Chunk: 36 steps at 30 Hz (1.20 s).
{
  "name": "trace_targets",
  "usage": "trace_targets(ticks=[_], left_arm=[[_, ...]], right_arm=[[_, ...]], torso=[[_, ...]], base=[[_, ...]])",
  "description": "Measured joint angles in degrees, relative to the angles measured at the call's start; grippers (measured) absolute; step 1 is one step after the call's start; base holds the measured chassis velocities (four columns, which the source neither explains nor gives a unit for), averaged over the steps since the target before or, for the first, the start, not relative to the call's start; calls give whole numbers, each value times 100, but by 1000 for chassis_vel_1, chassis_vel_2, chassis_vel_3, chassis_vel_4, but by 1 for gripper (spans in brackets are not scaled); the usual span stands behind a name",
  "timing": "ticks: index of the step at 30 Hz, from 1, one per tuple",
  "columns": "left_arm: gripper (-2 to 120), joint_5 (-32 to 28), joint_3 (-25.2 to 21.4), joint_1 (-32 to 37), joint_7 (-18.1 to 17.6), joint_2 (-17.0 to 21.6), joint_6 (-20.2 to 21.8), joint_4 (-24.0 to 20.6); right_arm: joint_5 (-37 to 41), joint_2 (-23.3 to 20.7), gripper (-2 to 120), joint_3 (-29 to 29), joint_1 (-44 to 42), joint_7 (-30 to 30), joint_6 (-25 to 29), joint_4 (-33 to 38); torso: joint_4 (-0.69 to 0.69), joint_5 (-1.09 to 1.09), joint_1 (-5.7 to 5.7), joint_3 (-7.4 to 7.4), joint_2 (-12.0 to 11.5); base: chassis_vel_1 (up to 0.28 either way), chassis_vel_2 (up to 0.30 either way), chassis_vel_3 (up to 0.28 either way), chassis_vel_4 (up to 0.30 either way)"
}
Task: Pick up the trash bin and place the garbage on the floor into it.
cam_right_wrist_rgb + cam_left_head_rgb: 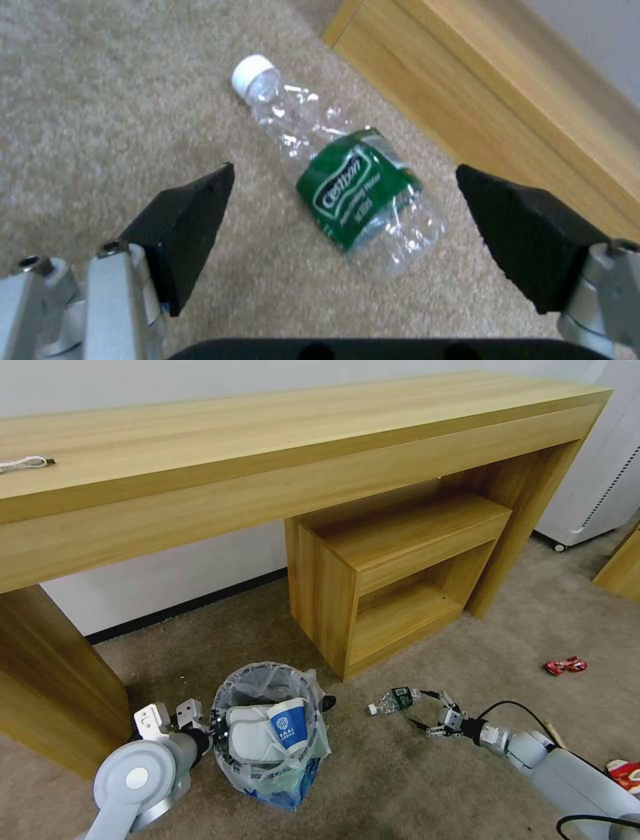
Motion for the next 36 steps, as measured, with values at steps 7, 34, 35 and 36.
trace_targets(ticks=[7,34,35,36], left_arm=[[0,16,-1,15,14,0,2,-2],[0,-34,34,-56,88,69,5,13],[0,-34,32,-56,90,68,4,13],[0,-34,32,-56,93,62,5,13]], right_arm=[[-16,51,82,95,143,-318,0,-273],[-486,426,79,393,751,-674,-19,-1358],[-496,431,79,392,775,-674,-20,-1378],[-498,437,79,391,791,-674,-20,-1384]], torso=[[0,0,0,0,0],[0,0,0,0,0],[0,0,0,0,0],[0,0,0,0,0]], base=[[0,0,0,0],[0,0,0,0],[0,0,0,0],[0,0,0,0]])
